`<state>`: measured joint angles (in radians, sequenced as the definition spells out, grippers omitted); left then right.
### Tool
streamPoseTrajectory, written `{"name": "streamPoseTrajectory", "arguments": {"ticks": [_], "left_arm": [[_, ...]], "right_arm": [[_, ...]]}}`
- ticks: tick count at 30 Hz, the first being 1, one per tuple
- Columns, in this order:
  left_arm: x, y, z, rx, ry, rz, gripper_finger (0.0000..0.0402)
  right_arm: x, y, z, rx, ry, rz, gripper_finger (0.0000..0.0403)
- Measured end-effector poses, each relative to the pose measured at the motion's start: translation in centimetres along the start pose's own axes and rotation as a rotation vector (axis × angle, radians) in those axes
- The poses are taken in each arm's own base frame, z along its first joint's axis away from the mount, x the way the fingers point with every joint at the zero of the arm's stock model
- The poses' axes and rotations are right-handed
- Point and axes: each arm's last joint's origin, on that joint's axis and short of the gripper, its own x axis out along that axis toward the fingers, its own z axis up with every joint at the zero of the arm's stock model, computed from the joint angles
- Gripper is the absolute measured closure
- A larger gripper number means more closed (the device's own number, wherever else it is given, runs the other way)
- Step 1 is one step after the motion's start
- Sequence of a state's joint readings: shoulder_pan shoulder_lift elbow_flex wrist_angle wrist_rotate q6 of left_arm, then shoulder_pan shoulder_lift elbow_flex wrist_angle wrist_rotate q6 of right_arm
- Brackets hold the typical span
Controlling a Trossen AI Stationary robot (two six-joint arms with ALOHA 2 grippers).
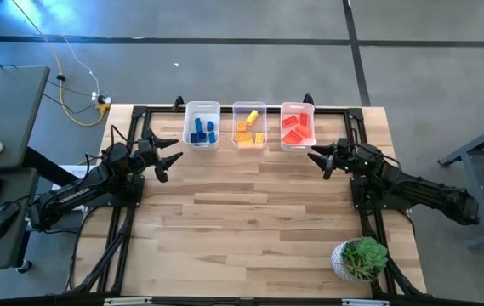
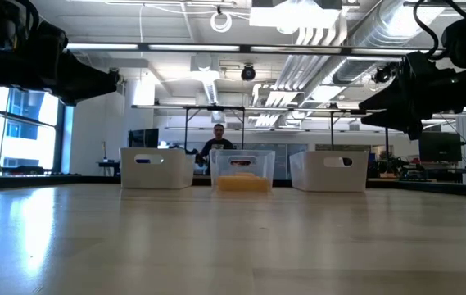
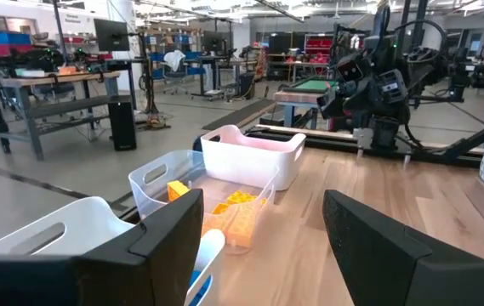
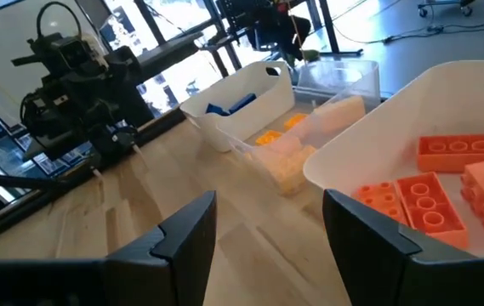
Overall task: Sort & place blocks by color
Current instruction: Return to Home Position
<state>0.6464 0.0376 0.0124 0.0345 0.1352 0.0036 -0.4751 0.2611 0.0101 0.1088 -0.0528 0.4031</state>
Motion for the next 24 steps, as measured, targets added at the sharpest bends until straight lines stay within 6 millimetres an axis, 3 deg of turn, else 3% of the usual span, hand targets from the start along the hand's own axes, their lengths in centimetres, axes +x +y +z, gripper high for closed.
{"name": "streamPoseTrajectory", "arguments": {"ticks": [24], "left_arm": [[0.0, 0.0, 0.01, 0.0, -0.001, 0.0, 0.017]], "right_arm": [[0.0, -0.35, -0.86, 0.004, 0.091, -0.034, 0.0201]]}}
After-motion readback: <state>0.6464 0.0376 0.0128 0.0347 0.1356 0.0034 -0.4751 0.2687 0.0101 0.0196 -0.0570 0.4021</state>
